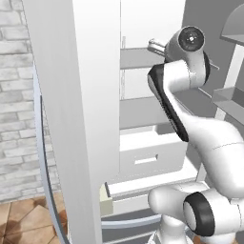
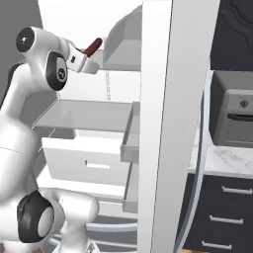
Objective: Move the hot dog bun to the plate on the dining table and place the condiment next to that plate. Then navigate to the fridge and take the sausage and place it on the plate as well.
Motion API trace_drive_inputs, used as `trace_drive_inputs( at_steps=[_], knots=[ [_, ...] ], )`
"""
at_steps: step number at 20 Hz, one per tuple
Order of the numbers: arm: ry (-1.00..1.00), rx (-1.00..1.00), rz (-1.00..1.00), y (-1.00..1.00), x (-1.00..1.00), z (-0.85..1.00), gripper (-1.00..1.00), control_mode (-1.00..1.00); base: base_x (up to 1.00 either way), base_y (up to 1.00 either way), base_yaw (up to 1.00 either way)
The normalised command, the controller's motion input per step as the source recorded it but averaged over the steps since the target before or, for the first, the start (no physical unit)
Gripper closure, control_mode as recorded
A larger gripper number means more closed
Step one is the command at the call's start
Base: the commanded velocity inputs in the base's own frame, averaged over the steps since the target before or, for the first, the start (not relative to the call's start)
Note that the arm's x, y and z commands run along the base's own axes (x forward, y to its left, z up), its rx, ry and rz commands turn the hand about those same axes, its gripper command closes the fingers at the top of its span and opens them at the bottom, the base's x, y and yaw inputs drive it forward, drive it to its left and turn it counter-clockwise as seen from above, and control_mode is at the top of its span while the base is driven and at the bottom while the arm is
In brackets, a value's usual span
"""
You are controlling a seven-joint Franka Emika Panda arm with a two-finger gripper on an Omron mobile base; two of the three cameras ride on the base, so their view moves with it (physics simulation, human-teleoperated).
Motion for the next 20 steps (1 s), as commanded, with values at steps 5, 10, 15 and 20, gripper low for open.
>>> trace_drive_inputs(
  at_steps=[5,10,15,20],
  knots=[
    [-0.02,-0.03,0.14,0.01,-0.93,0.24,1.00,-1.00,0.00,0.00,0.00],
    [-0.03,-0.12,0.15,0.01,-1.00,0.01,1.00,-1.00,0.00,0.00,0.00],
    [-0.02,-0.14,0.16,0.00,-0.97,0.00,1.00,-1.00,0.00,0.00,0.00],
    [-0.03,-0.13,0.16,0.00,-0.95,0.00,1.00,-1.00,0.00,0.00,0.00]
  ],
)
